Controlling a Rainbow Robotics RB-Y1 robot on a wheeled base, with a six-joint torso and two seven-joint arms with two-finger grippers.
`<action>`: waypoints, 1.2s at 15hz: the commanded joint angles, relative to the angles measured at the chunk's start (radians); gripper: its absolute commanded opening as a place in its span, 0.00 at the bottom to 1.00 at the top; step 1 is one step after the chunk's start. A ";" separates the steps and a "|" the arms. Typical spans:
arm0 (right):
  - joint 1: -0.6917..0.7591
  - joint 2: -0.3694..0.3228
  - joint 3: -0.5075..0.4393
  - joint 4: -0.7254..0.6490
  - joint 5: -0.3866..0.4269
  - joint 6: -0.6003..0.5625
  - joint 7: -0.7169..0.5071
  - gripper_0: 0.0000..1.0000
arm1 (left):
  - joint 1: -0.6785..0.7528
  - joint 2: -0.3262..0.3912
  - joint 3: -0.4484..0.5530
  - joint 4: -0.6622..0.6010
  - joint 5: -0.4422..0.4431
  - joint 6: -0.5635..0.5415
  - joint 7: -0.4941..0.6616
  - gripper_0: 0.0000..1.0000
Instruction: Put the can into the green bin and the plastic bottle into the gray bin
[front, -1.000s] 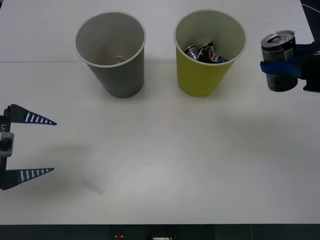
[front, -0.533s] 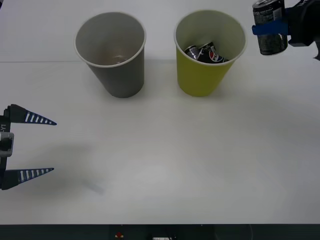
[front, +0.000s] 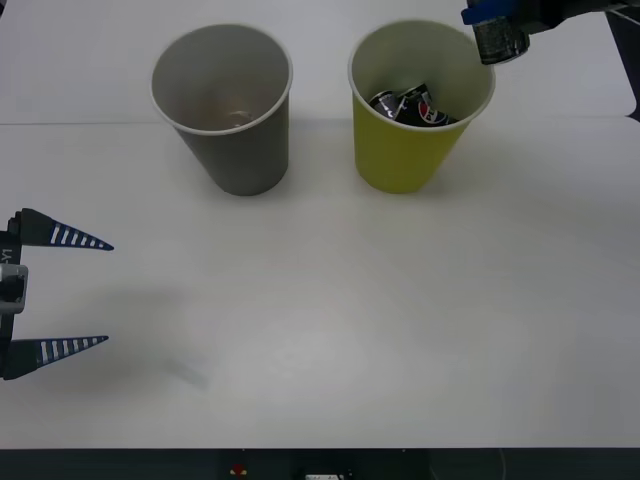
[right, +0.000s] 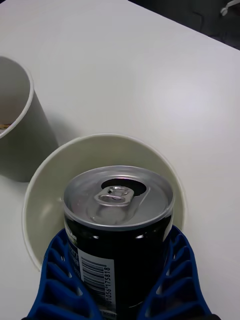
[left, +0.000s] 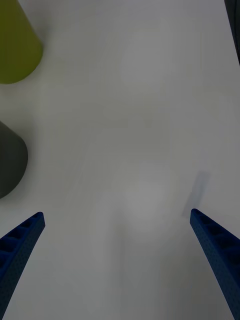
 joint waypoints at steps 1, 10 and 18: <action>-0.093 0.056 0.015 0.172 0.053 0.000 0.057 0.00 | 0.000 0.000 0.000 0.000 0.000 0.000 0.000 1.00; -0.239 0.063 0.188 0.431 0.087 0.049 0.088 0.00 | 0.000 0.000 0.000 0.000 0.000 0.000 0.000 1.00; -0.239 0.066 0.183 0.431 0.069 0.069 0.100 1.00 | 0.000 0.000 0.000 0.000 0.000 0.000 0.000 1.00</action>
